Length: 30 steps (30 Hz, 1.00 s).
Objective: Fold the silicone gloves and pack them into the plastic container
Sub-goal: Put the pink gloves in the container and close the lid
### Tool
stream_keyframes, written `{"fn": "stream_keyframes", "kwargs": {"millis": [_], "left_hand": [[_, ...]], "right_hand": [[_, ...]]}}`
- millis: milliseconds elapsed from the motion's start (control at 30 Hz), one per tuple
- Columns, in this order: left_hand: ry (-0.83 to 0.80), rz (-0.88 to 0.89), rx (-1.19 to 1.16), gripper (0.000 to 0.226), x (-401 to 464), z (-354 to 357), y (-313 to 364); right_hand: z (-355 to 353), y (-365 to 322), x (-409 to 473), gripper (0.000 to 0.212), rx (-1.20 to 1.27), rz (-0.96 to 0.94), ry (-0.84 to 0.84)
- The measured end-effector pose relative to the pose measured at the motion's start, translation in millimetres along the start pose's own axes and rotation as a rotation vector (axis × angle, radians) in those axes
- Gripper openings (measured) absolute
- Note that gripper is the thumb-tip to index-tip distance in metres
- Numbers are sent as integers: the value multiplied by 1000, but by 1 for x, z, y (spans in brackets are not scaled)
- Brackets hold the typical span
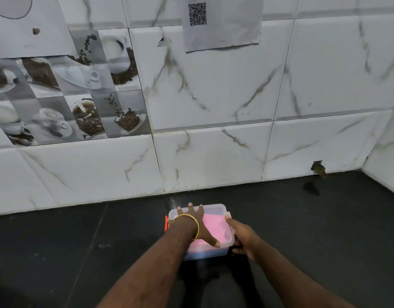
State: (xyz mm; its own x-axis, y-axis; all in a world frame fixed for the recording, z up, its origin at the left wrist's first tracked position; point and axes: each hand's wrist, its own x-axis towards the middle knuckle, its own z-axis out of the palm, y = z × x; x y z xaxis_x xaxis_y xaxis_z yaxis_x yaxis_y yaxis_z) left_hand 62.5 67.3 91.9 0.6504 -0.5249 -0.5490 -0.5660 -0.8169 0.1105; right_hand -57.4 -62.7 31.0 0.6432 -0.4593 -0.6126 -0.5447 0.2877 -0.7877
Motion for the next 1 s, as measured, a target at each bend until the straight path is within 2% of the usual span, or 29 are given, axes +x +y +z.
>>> {"fn": "stream_keyframes", "kwargs": {"millis": [100,300,500,733,800,900,1000], "left_hand": [[-2,-4,-1,142,0,-3,2],[0,0,8,142,2,-4,3],[0,1,-3,141,1,-2,2],[4,3,-20,140,1,-3,3],[9,2,-22,140,1,-2,3],[12,5,-23,138,2,-1,2],[9,7,-22,139,3,-1,2]], "right_hand": [[-1,-1,2,39,31,-13,27],[-11,-5,5,46,129,15,34],[-4,-12,7,23,115,-83,95],[7,-15,21,10,-52,-209,139],[11,-14,27,19,-166,-244,188],[16,-12,33,45,-347,-245,250],[19,-8,36,51,-403,-260,273]]}}
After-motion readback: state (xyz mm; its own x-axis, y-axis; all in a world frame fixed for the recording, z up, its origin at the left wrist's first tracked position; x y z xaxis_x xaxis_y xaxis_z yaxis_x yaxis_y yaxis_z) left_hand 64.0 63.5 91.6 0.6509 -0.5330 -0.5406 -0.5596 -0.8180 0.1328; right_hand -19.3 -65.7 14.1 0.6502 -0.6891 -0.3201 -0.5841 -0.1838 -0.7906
